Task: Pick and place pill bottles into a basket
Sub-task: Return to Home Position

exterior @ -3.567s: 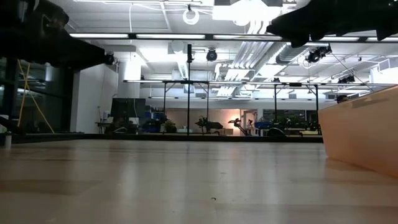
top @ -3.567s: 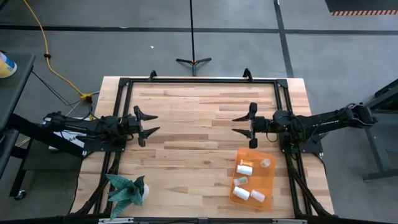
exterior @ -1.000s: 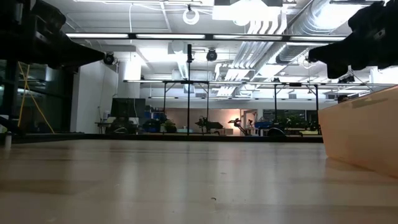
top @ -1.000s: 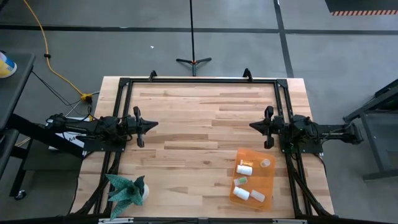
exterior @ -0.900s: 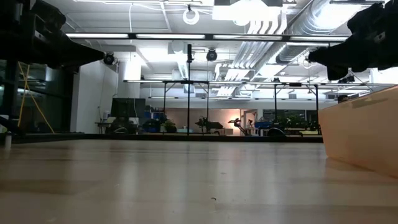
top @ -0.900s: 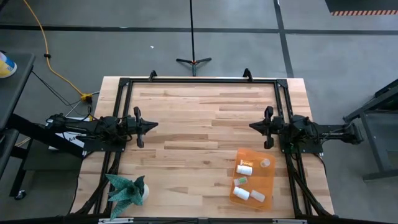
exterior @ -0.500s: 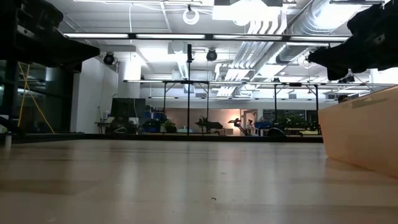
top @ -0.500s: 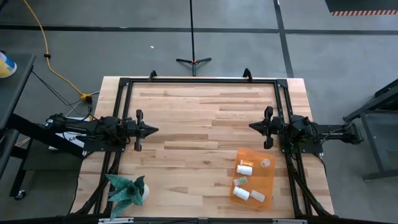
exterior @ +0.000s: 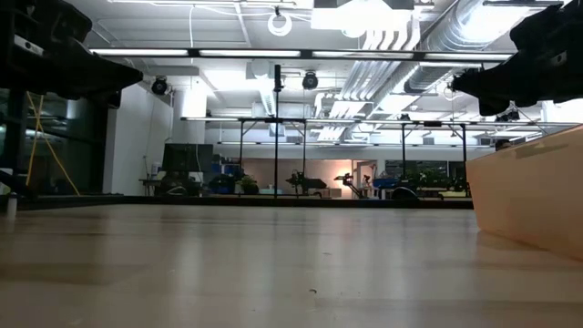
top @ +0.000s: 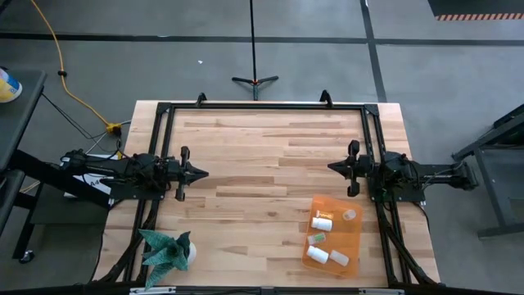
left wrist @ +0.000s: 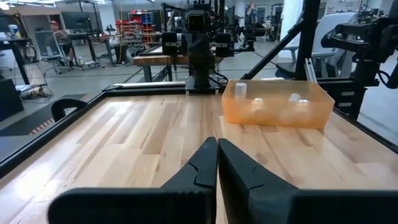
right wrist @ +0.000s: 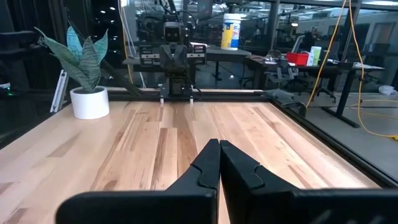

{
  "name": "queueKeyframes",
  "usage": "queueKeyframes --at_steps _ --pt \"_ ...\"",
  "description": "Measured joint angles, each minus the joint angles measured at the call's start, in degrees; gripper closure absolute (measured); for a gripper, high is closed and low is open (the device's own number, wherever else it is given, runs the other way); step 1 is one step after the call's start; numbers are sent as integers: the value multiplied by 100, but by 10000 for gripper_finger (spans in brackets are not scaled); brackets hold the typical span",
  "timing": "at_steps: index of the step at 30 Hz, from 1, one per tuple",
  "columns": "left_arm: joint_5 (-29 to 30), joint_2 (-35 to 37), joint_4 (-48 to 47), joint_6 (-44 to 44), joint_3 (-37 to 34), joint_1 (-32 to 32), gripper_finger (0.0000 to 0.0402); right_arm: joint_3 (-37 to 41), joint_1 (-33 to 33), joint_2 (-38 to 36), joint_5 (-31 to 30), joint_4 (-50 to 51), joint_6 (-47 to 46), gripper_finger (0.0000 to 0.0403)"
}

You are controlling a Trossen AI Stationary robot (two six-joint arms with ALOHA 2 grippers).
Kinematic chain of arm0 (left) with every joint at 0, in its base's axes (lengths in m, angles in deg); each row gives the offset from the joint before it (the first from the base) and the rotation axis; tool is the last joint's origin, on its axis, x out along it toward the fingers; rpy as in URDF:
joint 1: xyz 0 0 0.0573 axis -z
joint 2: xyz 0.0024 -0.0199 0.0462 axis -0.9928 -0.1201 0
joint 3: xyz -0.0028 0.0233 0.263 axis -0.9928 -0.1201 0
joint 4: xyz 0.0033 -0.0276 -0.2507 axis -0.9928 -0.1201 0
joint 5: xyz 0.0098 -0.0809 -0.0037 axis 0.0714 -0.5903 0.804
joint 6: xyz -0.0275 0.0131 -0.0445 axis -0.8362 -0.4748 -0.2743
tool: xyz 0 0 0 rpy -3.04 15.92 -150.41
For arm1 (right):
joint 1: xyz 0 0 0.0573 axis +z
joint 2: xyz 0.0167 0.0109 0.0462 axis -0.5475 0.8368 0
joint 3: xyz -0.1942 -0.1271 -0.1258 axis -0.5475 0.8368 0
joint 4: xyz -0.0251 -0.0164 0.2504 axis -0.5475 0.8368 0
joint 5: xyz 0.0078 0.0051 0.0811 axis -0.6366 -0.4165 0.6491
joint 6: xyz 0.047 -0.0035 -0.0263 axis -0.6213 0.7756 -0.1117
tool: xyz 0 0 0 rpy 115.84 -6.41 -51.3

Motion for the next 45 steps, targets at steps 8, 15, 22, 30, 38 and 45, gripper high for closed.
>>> queueKeyframes --at_steps 8,15,22,30,38,45 --pt "12 0 2 2 1 0 356 1 0 0 2 3 15 400" --pt "12 0 2 2 0 0 358 2 0 0 4 5 18 398" --pt "15 0 2 2 0 0 355 2 0 0 4 5 17 400" --pt "17 0 4 1 0 0 355 2 0 0 4 6 16 401" --pt "17 0 3 0 0 1 357 4 0 2 4 6 16 395" --pt "19 0 4 0 0 0 356 4 1 2 4 7 16 402"
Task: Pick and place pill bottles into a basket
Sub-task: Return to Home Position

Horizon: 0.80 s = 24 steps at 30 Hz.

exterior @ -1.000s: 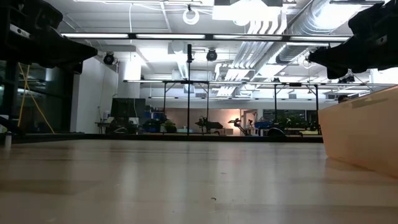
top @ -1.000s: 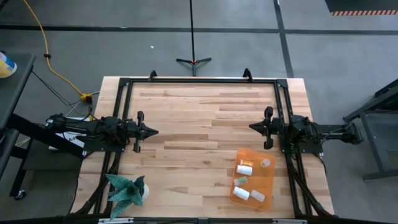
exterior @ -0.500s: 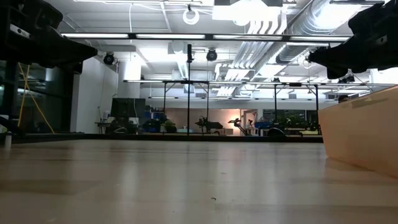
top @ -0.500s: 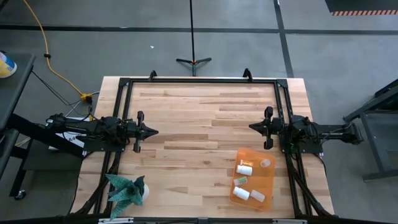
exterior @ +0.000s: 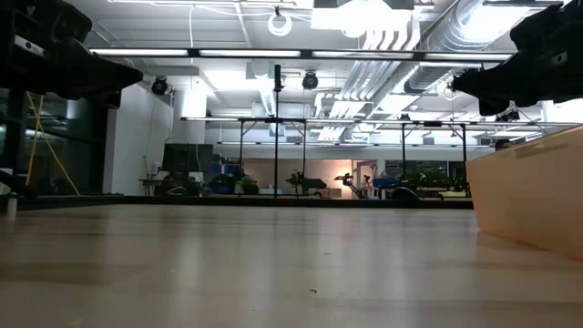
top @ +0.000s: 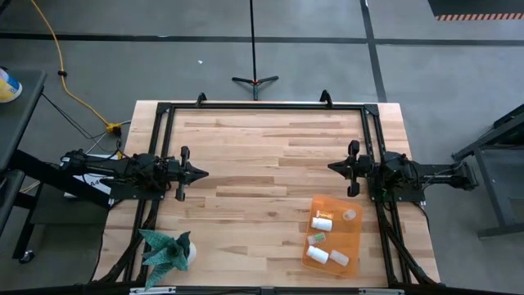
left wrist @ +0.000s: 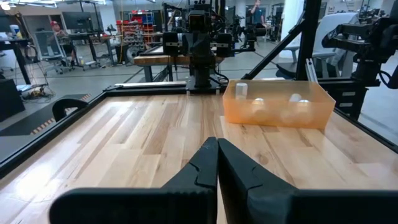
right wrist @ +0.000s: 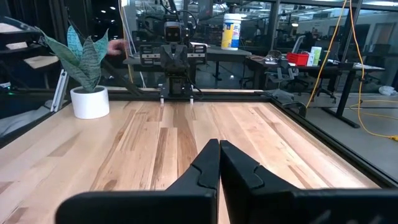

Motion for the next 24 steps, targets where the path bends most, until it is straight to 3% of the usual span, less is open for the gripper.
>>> queueKeyframes --at_steps 24 --pt "0 0 0 -2 0 0 357 0 0 0 0 0 0 402"
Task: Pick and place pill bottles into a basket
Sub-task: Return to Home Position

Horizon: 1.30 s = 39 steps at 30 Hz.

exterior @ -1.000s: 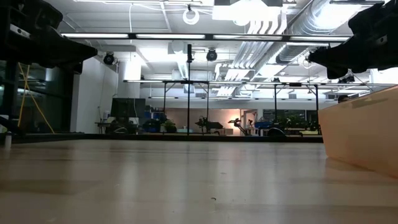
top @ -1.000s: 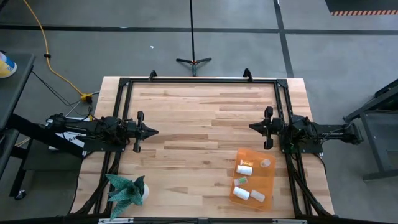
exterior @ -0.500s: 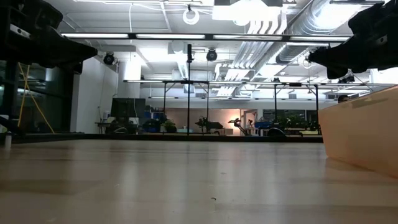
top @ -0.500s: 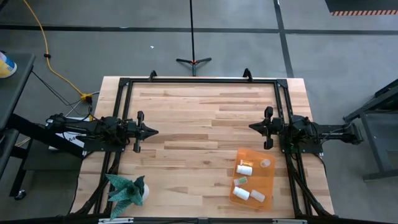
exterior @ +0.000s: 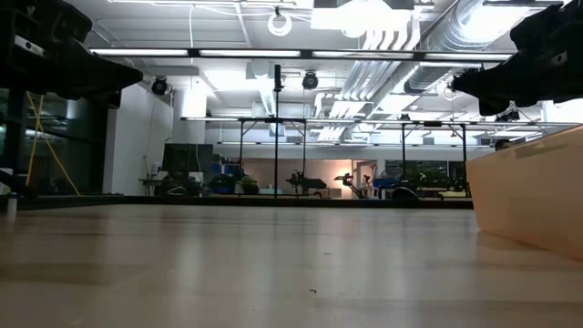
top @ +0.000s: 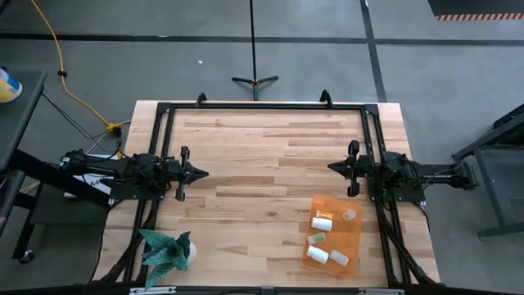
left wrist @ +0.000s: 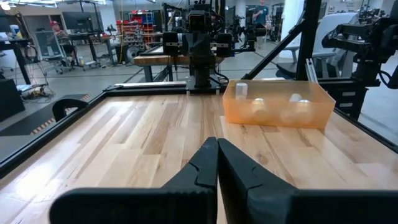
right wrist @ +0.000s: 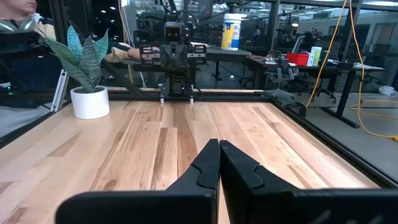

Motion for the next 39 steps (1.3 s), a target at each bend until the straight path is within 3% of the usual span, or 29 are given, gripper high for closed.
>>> queueKeyframes --at_steps 39 --pt "0 0 0 0 0 0 355 0 1 0 0 1 0 396"
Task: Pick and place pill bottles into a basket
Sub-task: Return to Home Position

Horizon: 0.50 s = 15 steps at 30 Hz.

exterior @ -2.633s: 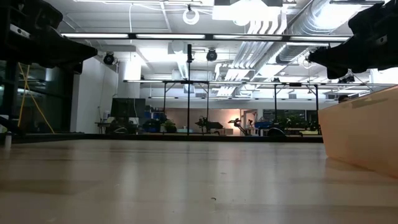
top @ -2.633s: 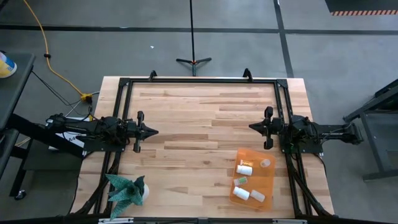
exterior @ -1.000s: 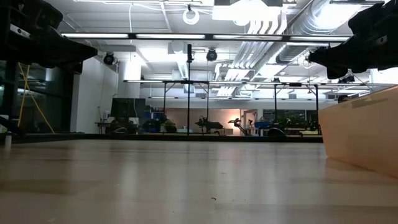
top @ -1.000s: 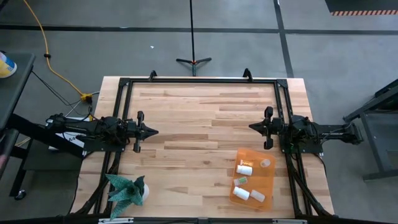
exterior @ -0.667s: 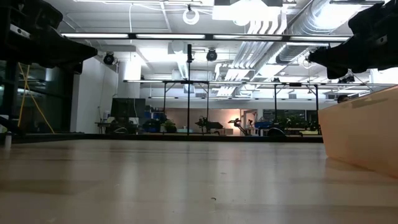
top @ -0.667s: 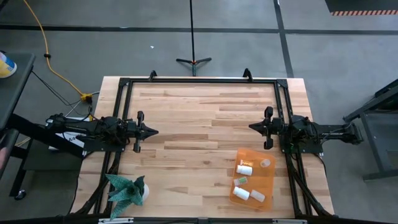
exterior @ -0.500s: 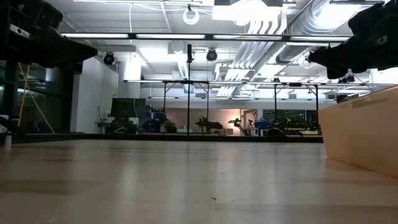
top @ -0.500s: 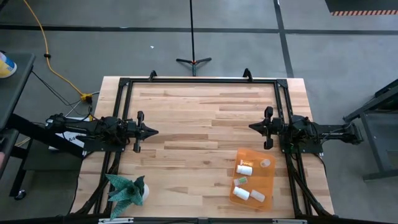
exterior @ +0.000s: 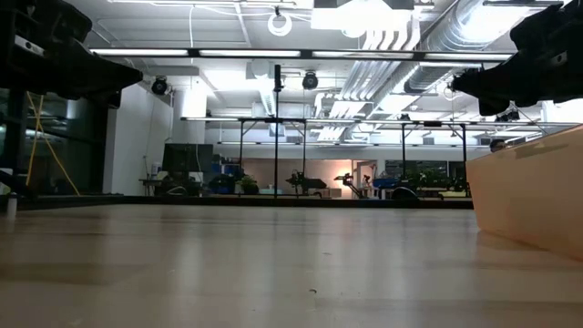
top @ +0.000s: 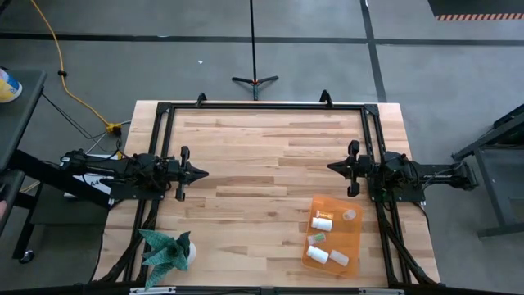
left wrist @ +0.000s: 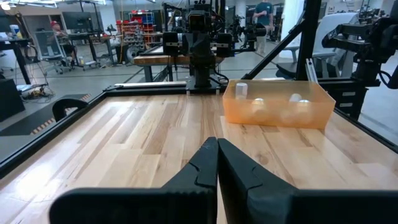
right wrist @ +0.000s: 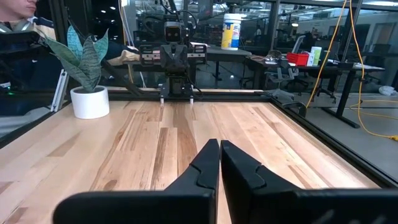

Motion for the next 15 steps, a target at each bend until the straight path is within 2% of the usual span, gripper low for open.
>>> queueKeyframes --at_steps 15 --pt "0 1 -1 0 0 0 357 0 -2 0 0 0 0 396"
